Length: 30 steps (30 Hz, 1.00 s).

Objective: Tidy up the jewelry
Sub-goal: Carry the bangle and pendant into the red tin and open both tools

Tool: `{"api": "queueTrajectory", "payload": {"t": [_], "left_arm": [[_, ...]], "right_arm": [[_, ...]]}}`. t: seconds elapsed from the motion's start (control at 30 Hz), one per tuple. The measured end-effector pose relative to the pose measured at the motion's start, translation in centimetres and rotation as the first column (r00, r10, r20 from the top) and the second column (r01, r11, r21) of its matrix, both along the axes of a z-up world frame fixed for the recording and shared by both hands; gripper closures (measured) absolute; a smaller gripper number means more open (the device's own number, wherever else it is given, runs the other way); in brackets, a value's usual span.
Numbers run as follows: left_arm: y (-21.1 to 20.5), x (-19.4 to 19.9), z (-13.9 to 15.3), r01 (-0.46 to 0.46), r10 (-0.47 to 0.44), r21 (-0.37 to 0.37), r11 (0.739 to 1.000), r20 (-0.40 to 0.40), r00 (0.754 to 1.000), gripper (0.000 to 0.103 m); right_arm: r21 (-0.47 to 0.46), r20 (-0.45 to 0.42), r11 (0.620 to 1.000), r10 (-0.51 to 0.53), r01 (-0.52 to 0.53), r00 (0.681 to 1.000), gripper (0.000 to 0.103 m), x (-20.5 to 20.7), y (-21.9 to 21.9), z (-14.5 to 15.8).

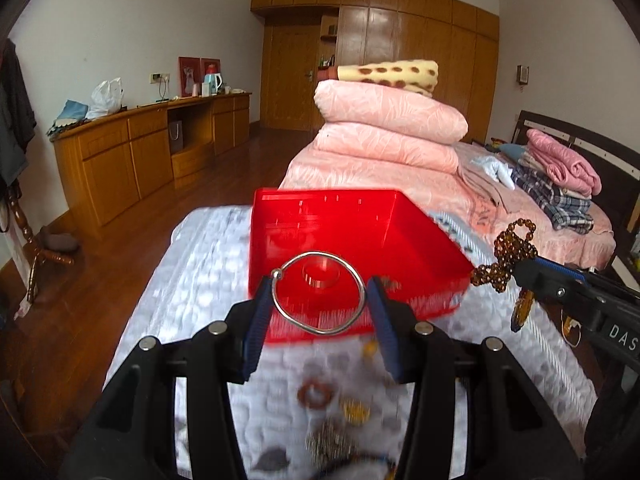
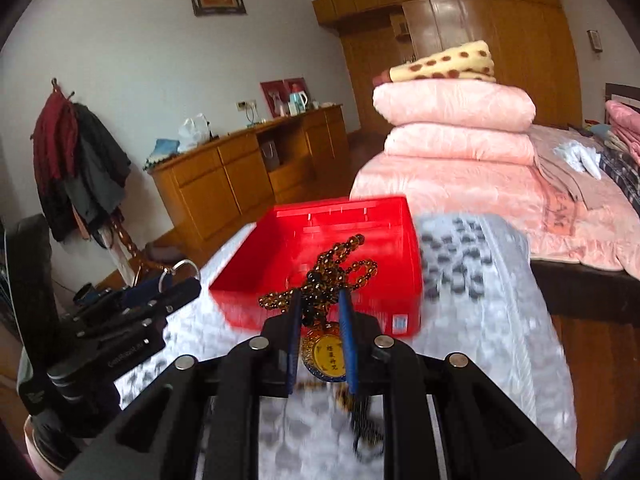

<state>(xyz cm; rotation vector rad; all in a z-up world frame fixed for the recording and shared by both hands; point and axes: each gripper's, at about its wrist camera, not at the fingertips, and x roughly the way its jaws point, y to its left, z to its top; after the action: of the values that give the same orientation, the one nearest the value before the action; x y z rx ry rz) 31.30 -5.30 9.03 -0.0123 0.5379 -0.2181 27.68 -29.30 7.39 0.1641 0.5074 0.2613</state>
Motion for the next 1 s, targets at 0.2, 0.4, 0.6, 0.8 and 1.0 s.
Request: {"api": "queueTrajectory", "payload": {"t": [0.2, 0.4, 0.6, 0.8, 1.0], "left_arm": [[-0.9, 5.4, 0.3, -0.003, 0.003, 0.001, 1.000, -0.023, 1.000, 0.057], [-1.8, 10.5, -1.9, -0.011, 0.012, 0.012, 1.000, -0.094, 0.996, 0.057], [-1.6, 12.1, -3.6, -0.019, 0.022, 0.023, 1.000, -0.123, 0.992, 0.057], [-1.3, 12.4, -4.1, -0.016, 0.019, 0.025, 1.000, -0.127, 0.992, 0.045], [-1.0, 11.7, -3.1, -0.030, 0.032, 0.020, 0.999, -0.090, 0.995, 0.039]], "right_arm": [[0.000, -0.012, 1.000, -0.003, 0.003, 1.000, 0.085, 5.3, 0.0, 0.3], [0.009, -0.078, 1.000, -0.002, 0.003, 0.997, 0.085, 10.3, 0.0, -2.2], [0.000, -0.132, 1.000, 0.002, -0.002, 0.991, 0.085, 12.3, 0.3, -4.5], [-0.044, -0.130, 0.999, -0.013, 0.007, 0.991, 0.081, 12.1, 0.6, -4.9], [-0.017, -0.110, 0.999, -0.031, 0.029, 0.993, 0.076, 11.6, -0.3, -4.5]]}}
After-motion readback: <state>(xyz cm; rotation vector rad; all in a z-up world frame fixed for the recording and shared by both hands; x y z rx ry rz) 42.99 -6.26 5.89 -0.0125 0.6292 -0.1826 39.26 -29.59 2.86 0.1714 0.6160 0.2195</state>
